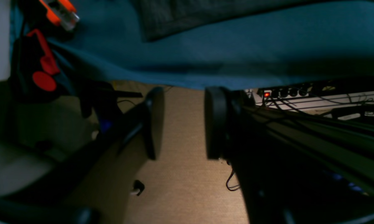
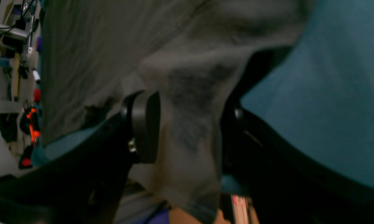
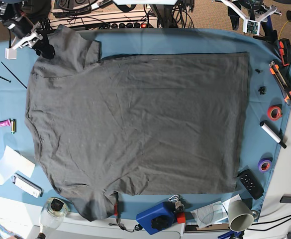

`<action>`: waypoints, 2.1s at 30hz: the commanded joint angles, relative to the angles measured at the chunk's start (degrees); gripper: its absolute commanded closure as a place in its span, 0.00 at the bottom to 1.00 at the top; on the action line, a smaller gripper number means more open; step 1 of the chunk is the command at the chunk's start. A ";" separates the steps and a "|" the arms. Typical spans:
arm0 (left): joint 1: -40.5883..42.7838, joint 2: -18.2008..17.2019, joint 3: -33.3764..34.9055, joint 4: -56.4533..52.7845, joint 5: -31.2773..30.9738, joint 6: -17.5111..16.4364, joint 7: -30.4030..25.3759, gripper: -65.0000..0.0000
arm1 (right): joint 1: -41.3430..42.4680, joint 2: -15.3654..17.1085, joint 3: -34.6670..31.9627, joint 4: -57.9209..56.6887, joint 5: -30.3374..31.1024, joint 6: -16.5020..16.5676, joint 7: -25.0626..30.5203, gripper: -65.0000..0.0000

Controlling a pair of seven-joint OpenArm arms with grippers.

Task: Fold the T-shirt properly
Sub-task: 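Move the right gripper to the grey shirt's shoulder corner and grasp it, then move the left gripper to the other shoulder corner and grasp it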

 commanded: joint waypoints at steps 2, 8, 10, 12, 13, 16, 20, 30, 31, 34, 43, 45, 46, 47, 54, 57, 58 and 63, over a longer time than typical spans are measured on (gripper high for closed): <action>0.90 -0.15 -0.11 0.87 -0.11 0.04 -0.92 0.66 | -0.87 -0.59 -0.20 -0.07 -5.14 -0.82 -3.54 0.55; 0.90 -0.15 -0.11 0.87 -0.13 0.07 -0.98 0.66 | -4.04 -1.36 -0.15 -0.07 -5.29 -0.82 -5.44 0.55; 0.87 -0.17 -0.11 0.87 -0.13 0.04 -1.11 0.66 | -5.38 -1.33 -0.17 -0.07 -5.27 -0.82 -5.42 0.55; 0.31 -0.17 -0.11 0.87 -0.13 0.04 -1.07 0.66 | -5.81 -1.33 -0.15 -0.07 -4.87 -0.82 -5.53 0.55; -0.15 -0.15 -0.11 0.87 -0.15 0.04 -1.09 0.66 | -5.84 -1.33 -0.15 -0.07 -4.79 -0.82 -5.49 0.55; -1.73 -0.17 -0.11 0.87 -0.79 0.00 -1.07 0.66 | -5.38 -1.33 -0.17 -0.07 -4.37 -0.82 -5.38 0.55; -3.34 -0.13 -0.11 0.87 -2.08 0.04 -0.90 0.66 | -5.29 -1.33 -0.17 -0.07 -4.39 -0.82 -5.35 0.55; -11.41 2.73 -0.11 0.11 -3.74 -0.70 -0.20 0.66 | -5.29 -1.31 -0.15 -0.07 -3.78 -0.82 -5.25 0.55; -12.17 2.99 -0.13 -1.22 -3.80 -1.73 -0.52 0.65 | -5.29 -1.31 -0.15 -0.07 -3.78 -0.82 -5.25 0.55; -14.19 2.99 -0.13 -3.76 -5.11 -3.15 -0.72 0.56 | -5.29 -1.31 -0.17 -0.07 -3.78 -0.82 -5.29 0.55; -16.83 6.10 -0.13 -4.09 -10.43 6.19 -0.35 0.52 | -5.29 -1.16 -0.15 -0.07 -3.78 -0.82 -5.49 0.55; -17.68 6.69 -0.13 -4.46 -11.58 6.86 0.33 0.52 | -5.29 -1.14 -0.15 -0.07 -3.80 -0.82 -5.51 0.55; -18.05 7.04 -0.13 -4.74 -12.02 7.58 0.46 0.52 | -5.29 -1.11 -0.15 -0.07 -3.80 -0.82 -5.68 0.55; -18.34 7.50 -0.13 -4.98 -12.35 8.41 0.39 0.52 | -5.29 -1.05 -0.15 -0.07 -3.78 -0.82 -5.81 0.55; -21.07 8.59 -4.46 -9.75 -15.87 9.38 0.44 0.52 | -5.31 -0.85 -0.15 -0.07 -3.78 -0.82 -6.51 0.55; -22.14 8.83 -9.22 -11.76 -19.96 7.32 1.03 0.52 | -5.31 -0.85 -0.15 -0.07 -3.80 -0.82 -6.54 0.55; -22.36 9.22 -10.99 -11.93 -21.59 6.23 1.75 0.52 | -5.31 -0.85 -0.15 -0.07 -3.80 -0.82 -6.54 0.55; -22.77 10.45 -18.18 -12.24 -32.68 -2.05 3.54 0.52 | -5.29 -0.85 -0.15 -0.07 -3.80 -0.82 -6.49 0.55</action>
